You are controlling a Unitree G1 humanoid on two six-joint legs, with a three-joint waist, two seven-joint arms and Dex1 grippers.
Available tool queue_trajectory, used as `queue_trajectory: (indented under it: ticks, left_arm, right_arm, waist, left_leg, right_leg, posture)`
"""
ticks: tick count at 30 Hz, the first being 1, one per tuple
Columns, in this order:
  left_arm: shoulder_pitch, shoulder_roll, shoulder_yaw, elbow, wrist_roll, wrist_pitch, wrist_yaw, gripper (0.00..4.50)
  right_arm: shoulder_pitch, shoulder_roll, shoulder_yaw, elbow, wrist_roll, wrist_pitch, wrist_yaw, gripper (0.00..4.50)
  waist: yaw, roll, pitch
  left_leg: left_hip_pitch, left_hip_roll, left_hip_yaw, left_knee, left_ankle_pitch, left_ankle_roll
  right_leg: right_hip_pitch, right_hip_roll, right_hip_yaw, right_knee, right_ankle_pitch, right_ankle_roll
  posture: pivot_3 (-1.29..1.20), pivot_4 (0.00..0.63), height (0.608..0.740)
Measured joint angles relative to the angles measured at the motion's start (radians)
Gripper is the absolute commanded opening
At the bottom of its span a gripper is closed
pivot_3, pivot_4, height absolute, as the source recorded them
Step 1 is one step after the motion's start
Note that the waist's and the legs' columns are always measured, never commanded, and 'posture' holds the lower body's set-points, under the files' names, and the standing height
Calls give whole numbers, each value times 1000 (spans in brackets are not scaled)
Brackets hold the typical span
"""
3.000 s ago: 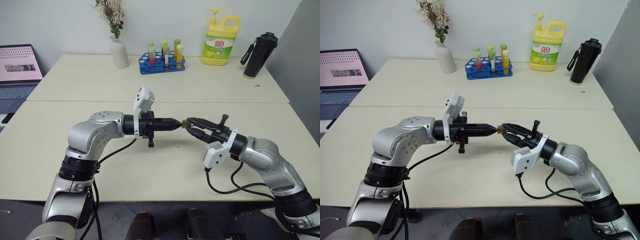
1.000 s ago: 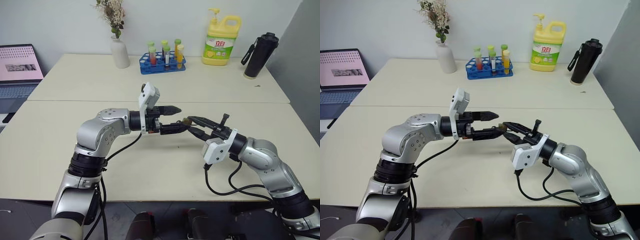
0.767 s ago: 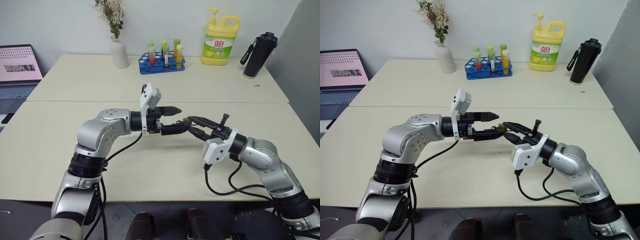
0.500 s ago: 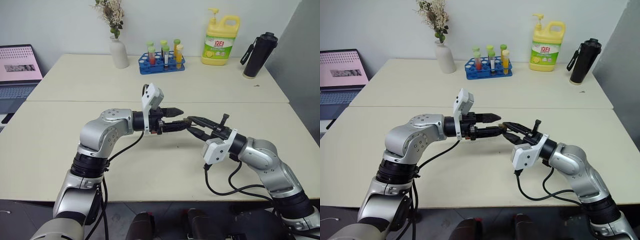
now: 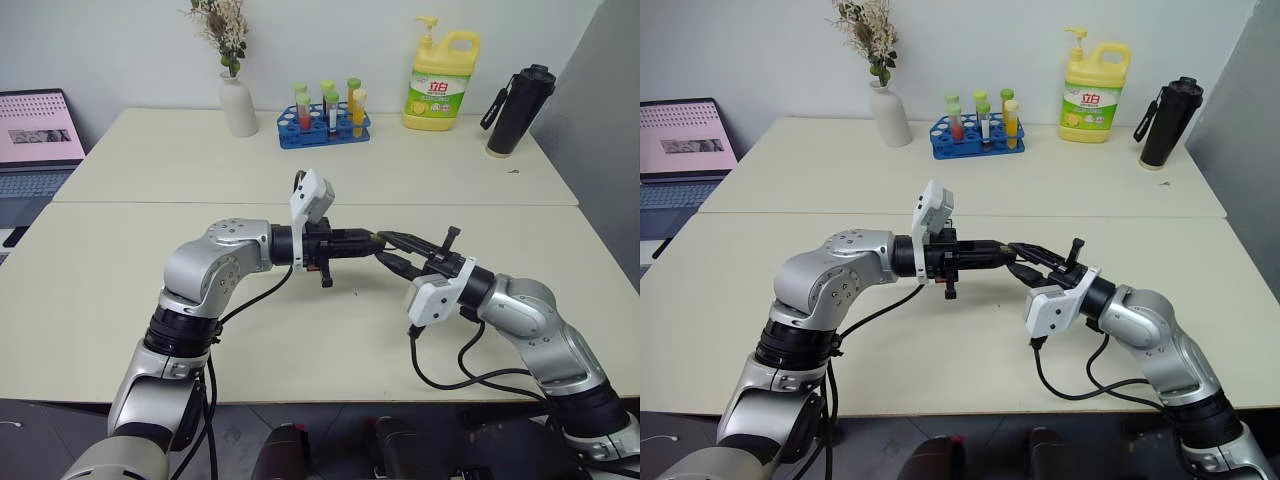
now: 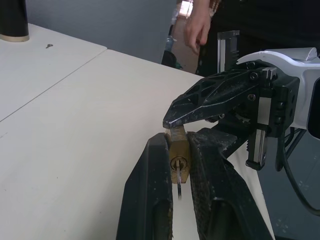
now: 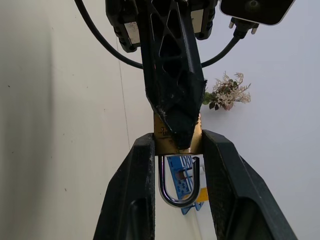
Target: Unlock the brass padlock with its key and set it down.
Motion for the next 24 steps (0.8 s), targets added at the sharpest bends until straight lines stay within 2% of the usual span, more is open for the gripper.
queue_trajectory:
  ticks: [1,8,14,17,21,24]
  left_arm:
    - [0,0,-1,0,0,0,0,157]
    - [0,3,1,21,17,-5,13,157]
    - [-3,-1,17,51,16,-22,0,157]
    - [-6,-2,17,57,15,-29,-30,157]
    - [-10,-4,17,58,13,-45,-73,157]
    - [-12,-4,17,58,-1,-51,-114,157]
  right_arm:
    - [0,-1,0,0,1,0,2,929]
    - [19,-39,-31,-18,84,88,64,3479]
    - [131,-119,-138,-107,290,315,193,3493]
    - [201,-155,-164,-226,469,474,281,2903]
    - [212,-181,-184,-334,649,680,318,1492]
    - [168,-154,-197,-396,810,852,294,320]
  waist:
    - [0,0,0]
    - [0,0,0]
    - [3,0,0]
    - [2,0,0]
    - [-2,0,0]
    - [-2,0,0]
  left_leg:
    - [0,0,0,0,0,0]
    - [0,0,0,0,0,0]
    - [0,0,0,0,0,0]
    - [0,0,-1,0,0,0]
    - [0,0,-1,0,0,0]
    - [0,0,-1,0,0,0]
  right_leg:
    - [0,0,0,0,0,0]
    - [0,0,0,0,0,0]
    - [0,0,0,0,0,0]
    - [0,0,-1,0,0,0]
    - [1,0,-1,0,-1,2]
    - [1,1,-1,0,-1,2]
  posture:
    - [0,150,740]
    - [0,150,740]
    - [0,150,740]
    - [0,150,740]
    - [0,150,740]
    - [0,150,740]
